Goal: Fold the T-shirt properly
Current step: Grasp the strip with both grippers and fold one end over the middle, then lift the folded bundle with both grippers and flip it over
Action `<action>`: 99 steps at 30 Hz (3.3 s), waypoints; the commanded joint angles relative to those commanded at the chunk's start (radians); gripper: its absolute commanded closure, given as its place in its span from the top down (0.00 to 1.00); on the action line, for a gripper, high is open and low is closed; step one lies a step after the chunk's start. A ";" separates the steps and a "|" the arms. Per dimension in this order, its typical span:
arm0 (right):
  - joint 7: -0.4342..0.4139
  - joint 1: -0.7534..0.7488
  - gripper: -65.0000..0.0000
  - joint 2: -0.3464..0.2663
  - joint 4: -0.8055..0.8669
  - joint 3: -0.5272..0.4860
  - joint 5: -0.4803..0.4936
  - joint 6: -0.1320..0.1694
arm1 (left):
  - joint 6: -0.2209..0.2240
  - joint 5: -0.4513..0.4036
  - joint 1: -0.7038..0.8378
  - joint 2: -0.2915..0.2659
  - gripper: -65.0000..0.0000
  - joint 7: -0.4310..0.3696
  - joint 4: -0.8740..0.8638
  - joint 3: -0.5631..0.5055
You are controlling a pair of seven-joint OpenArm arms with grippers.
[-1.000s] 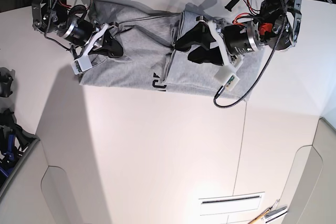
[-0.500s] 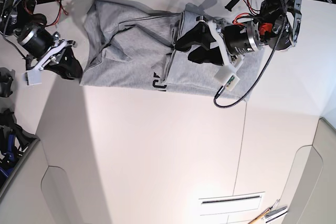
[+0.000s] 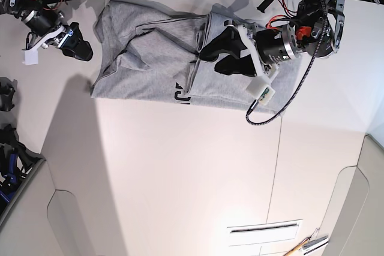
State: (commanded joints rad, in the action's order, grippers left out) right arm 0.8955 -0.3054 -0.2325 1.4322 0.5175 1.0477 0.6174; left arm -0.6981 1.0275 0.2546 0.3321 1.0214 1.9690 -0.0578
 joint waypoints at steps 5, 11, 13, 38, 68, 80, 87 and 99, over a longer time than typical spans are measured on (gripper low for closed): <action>-0.001 0.018 0.60 0.014 0.000 -0.150 -0.001 0.000 | 0.000 0.000 0.000 -0.005 0.53 0.000 0.000 0.000; 0.000 0.061 0.59 0.087 0.000 -0.241 -0.039 0.000 | 0.000 0.000 0.001 -0.005 0.53 0.008 0.000 0.000; -0.001 0.077 0.59 0.090 0.000 -0.270 -0.050 0.000 | 0.000 0.000 0.000 -0.005 0.53 0.008 0.000 0.000; -0.030 0.324 0.00 -0.206 0.002 -0.153 -0.203 -0.003 | 0.000 0.001 0.051 -0.005 0.53 0.067 0.001 0.300; 0.177 0.315 0.00 0.111 0.370 -0.848 -0.422 -0.021 | 0.000 -0.278 0.105 -0.237 0.53 -0.113 -0.245 0.014; 0.178 0.369 0.41 0.111 0.438 -0.858 -0.349 -0.029 | 0.000 -0.185 0.118 -0.232 0.53 -0.026 -0.161 0.176; 0.130 0.459 0.41 0.112 0.488 -0.839 -0.458 -0.050 | 0.000 -0.159 0.189 -0.232 0.53 0.000 -0.033 0.348; 0.082 0.446 0.00 0.111 0.342 -0.662 -0.575 -0.069 | 0.000 0.113 0.230 -0.232 0.53 0.032 -0.011 0.516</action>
State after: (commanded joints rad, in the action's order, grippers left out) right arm 0.9779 0.1402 -0.1215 1.7741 -0.1444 0.4732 0.5488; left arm -0.6981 1.1404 0.4850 0.0998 1.0534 1.9579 0.4583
